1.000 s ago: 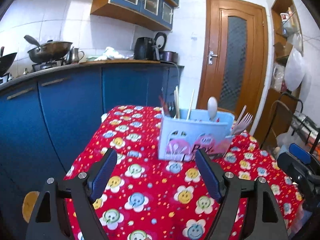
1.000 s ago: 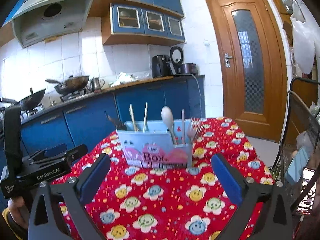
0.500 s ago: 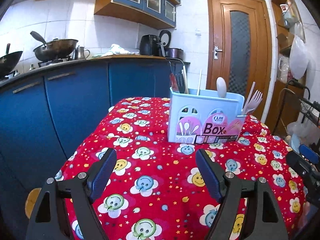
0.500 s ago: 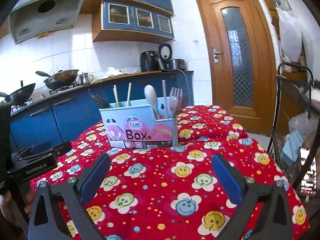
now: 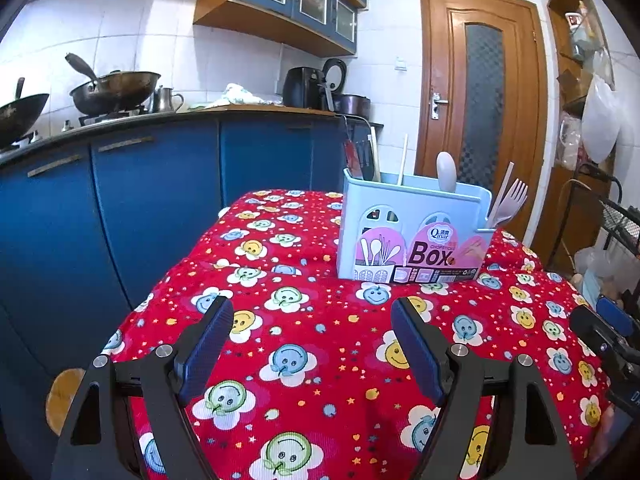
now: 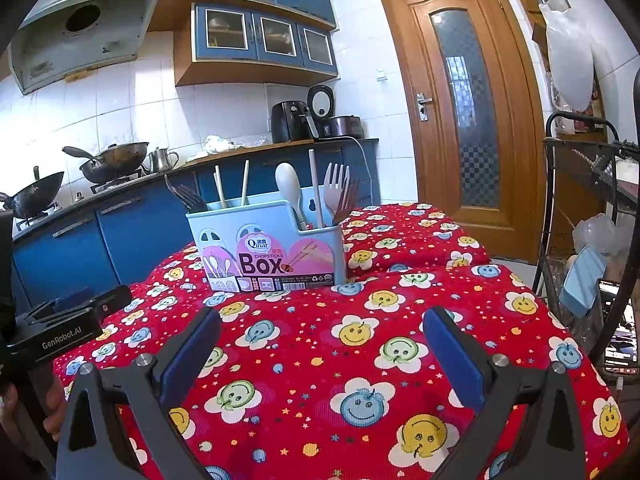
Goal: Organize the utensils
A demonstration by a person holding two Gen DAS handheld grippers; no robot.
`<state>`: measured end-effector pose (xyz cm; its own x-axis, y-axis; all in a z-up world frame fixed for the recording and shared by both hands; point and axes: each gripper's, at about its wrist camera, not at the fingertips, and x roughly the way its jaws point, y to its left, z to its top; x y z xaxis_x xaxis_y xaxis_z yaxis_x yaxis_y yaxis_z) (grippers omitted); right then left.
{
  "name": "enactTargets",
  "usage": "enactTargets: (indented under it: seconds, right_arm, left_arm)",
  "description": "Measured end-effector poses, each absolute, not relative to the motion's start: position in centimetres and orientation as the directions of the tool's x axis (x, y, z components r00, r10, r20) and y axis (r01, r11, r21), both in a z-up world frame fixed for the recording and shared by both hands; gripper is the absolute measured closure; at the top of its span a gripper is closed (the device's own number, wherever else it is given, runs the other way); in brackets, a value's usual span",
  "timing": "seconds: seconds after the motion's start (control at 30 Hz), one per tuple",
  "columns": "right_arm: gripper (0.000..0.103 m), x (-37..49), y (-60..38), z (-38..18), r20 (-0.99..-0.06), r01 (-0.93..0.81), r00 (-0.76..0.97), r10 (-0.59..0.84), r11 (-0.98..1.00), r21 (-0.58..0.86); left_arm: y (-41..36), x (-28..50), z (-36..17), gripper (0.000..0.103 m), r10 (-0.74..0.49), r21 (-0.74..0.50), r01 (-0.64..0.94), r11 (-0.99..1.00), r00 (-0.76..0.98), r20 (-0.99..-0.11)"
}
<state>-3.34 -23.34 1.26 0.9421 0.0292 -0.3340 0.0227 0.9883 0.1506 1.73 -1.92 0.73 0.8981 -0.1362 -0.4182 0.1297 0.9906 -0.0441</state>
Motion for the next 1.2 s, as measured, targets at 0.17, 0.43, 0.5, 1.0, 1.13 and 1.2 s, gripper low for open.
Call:
enactTargets:
  seconds: [0.17,0.43,0.5,1.0,1.13,1.2]
  right_arm:
    - [0.0,-3.3,-23.3,1.25,-0.335,0.022,0.942,0.028,0.989,0.145]
    - [0.0,-3.33,-23.16,1.17,-0.337,0.021,0.941,0.029,0.99,0.143]
    - [0.0,-3.31,-23.14,1.18,-0.337,0.02,0.941,0.029,0.99,0.142]
    - [0.0,-3.33,-23.16,1.18,-0.337,0.021,0.941,0.028,0.99,0.142]
    - [0.0,-3.33,-23.15,1.17,-0.337,0.022,0.941,0.028,0.99,0.142]
    - [0.0,-3.32,-23.16,1.17,-0.337,0.021,0.941,0.028,0.99,0.142]
  left_arm:
    - [-2.06,1.63,0.75,0.021,-0.133,-0.033,0.131,0.991,0.9,-0.415]
    - [-2.01,1.58,0.73,0.021,-0.136,-0.04,0.131,0.991,0.9,-0.414]
    - [-1.99,1.61,0.72,0.021,-0.135,-0.04,0.131,0.991,0.9,-0.415]
    - [-1.97,1.58,0.72,0.021,-0.135,-0.04,0.13,0.991,0.9,-0.414]
    - [-1.96,1.59,0.73,0.021,-0.134,-0.04,0.129,0.991,0.901,-0.414]
    - [-1.96,1.61,0.72,0.021,-0.135,-0.041,0.129,0.991,0.9,-0.415]
